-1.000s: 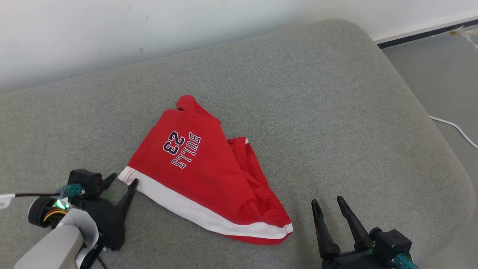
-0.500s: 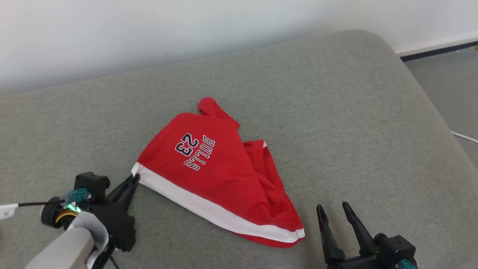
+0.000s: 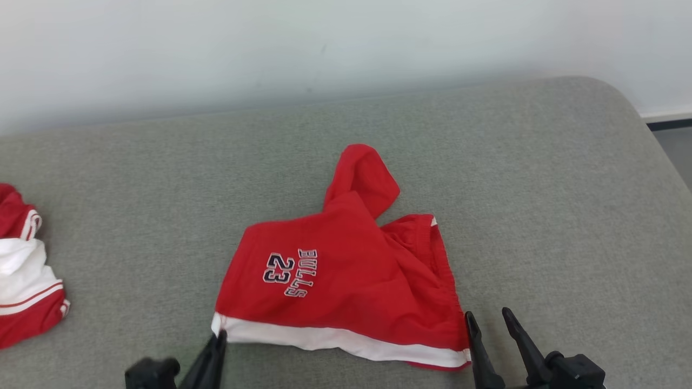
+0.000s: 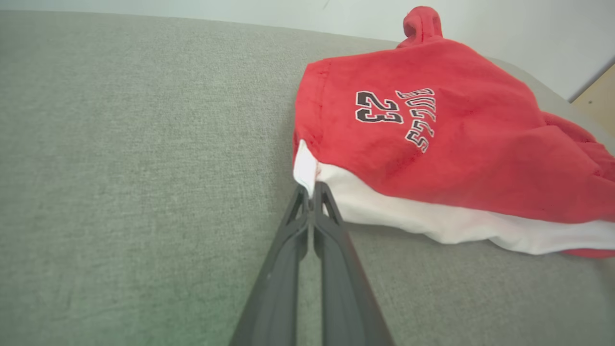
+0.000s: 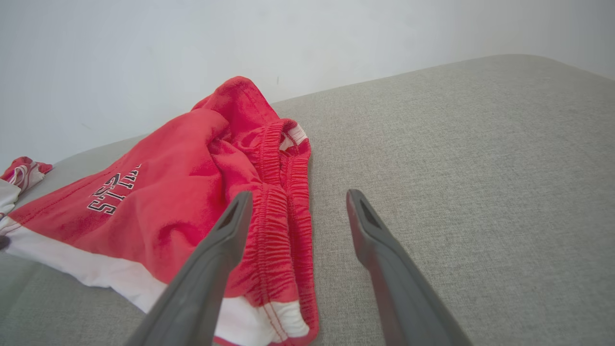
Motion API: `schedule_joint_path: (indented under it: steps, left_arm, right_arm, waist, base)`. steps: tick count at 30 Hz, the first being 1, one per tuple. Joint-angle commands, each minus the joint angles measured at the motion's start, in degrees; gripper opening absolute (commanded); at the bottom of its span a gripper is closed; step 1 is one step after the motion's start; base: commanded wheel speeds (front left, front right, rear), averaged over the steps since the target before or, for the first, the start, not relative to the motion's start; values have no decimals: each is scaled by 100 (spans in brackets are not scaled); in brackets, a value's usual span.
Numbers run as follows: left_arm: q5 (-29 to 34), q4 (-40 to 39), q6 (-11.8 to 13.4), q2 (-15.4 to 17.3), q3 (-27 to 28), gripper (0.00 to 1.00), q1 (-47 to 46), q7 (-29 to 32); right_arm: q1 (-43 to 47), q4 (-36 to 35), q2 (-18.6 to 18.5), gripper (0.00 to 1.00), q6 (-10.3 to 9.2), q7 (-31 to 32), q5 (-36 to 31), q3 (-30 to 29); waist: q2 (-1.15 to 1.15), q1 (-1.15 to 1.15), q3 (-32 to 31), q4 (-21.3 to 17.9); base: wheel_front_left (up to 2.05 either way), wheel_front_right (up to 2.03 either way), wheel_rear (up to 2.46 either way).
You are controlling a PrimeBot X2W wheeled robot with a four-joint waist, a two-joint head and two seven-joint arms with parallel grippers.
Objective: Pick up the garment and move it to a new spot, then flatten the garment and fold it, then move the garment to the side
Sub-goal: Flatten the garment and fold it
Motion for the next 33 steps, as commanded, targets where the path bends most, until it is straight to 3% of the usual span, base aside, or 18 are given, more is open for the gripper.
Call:
schedule_joint_path:
  steps: [1, 9, 10, 11, 12, 22, 33]
  left_arm:
    - [57, -120, 65, -45, 82, 0, 210, -16]
    - [391, -308, 51, -291, 422, 0, 975, -17]
    - [405, -253, 7, -326, 465, 5, 1003, -17]
    - [450, -196, -19, -350, 509, 37, 1021, -17]
    - [502, -157, -56, -383, 571, 100, 1029, -17]
    - [947, 30, -394, -585, 1090, 100, 1151, -17]
    - [1048, 641, -889, -510, 924, 100, 778, 104]
  right_arm:
    - [66, 1, 2, 100, -13, -3, -22, -6]
    - [124, 90, 2, 100, -13, -3, -128, 24]
    - [130, 99, 2, 100, -13, -3, -135, 33]
    - [134, 111, 2, 100, -13, -3, -150, 39]
    - [137, 124, 1, 100, -13, -3, -167, 50]
    - [318, 192, -145, 100, -13, -3, -444, 197]
    - [252, 555, -489, 100, -13, -3, -453, 368]
  waist:
    - [0, 1, -109, 159]
    - [0, 1, -226, 352]
    - [0, 1, -243, 360]
    - [0, 1, -265, 365]
    - [0, 1, -283, 366]
    - [0, 1, -426, 308]
    - [0, 1, -335, 260]
  base:
    - [0, 0, 0]
    - [0, 0, 0]
    - [0, 0, 0]
    - [0, 0, 0]
    - [0, 0, 0]
    - [0, 0, 0]
    - [0, 0, 0]
